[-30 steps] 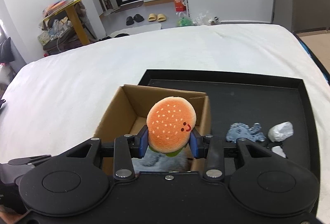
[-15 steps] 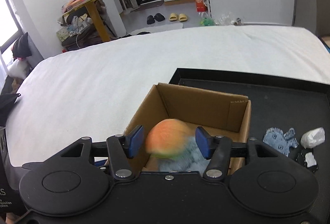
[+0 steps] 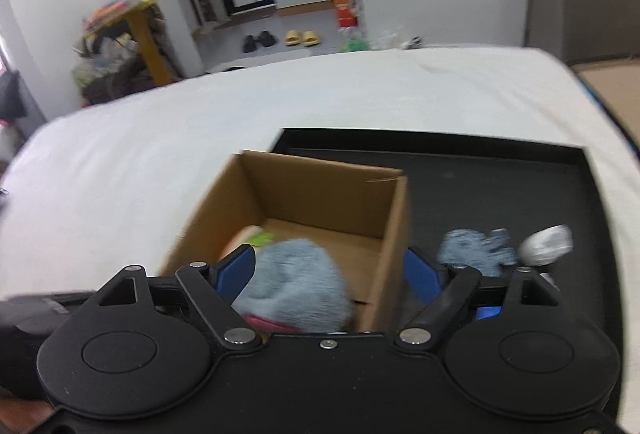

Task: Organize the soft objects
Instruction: 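Carry the hamburger plush into the box and release it, then grasp the blue Vinda tissue pack with the right tool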

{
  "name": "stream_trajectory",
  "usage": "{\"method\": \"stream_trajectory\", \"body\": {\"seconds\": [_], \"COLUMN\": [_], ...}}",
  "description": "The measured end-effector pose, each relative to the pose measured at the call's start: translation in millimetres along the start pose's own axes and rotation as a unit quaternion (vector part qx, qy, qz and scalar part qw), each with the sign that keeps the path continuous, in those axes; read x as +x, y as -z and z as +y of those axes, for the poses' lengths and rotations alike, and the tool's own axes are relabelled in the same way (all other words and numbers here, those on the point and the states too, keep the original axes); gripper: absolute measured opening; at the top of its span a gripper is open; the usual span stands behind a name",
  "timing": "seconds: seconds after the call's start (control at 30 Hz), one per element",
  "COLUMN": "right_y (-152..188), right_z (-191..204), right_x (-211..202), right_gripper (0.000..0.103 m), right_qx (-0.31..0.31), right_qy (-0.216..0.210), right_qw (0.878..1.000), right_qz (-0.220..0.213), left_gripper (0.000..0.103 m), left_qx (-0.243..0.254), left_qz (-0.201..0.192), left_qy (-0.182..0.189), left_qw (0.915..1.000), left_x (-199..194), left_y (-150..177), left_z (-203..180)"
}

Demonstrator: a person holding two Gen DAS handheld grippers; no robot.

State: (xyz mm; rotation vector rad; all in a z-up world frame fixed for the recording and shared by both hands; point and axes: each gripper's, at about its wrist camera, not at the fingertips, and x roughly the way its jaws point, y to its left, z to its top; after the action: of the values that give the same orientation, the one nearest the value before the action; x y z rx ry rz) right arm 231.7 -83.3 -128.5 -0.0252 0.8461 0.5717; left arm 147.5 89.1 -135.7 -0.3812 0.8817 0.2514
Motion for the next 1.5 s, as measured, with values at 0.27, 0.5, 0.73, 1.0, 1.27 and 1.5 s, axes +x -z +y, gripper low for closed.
{"method": "stream_trajectory", "body": {"seconds": [0.27, 0.5, 0.73, 1.0, 1.27, 1.5], "right_y": [4.4, 10.7, 19.0, 27.0, 46.8, 53.7], "right_z": [-20.5, -46.9, -71.4, -95.6, -107.6, -114.5], "right_x": [-12.4, -17.8, -14.5, -3.6, 25.2, 45.4], "right_gripper": [0.086, 0.089, 0.09, 0.09, 0.09, 0.091], "right_qx": [0.016, 0.027, 0.035, 0.063, 0.091, 0.096], "right_qy": [0.006, 0.016, 0.046, 0.052, 0.061, 0.076], "right_qw": [1.0, 0.999, 0.998, 0.997, 0.989, 0.983], "right_qz": [-0.012, -0.015, -0.01, 0.017, 0.096, 0.138], "left_gripper": [0.021, 0.045, 0.056, 0.063, 0.066, 0.067], "left_qx": [0.014, 0.02, 0.026, 0.04, 0.045, 0.055], "left_qz": [-0.003, -0.008, -0.012, -0.007, -0.003, 0.008], "left_qy": [-0.017, -0.034, -0.049, -0.06, -0.069, -0.067], "left_qw": [0.9998, 0.9992, 0.9984, 0.9974, 0.9966, 0.9962], "left_x": [-3.8, -6.2, -2.7, 2.5, 5.2, 10.5], "left_y": [0.7, -3.2, -7.4, -8.2, -7.1, -6.6], "left_z": [-11.7, -21.2, -26.4, -35.4, -39.4, -45.9]}}
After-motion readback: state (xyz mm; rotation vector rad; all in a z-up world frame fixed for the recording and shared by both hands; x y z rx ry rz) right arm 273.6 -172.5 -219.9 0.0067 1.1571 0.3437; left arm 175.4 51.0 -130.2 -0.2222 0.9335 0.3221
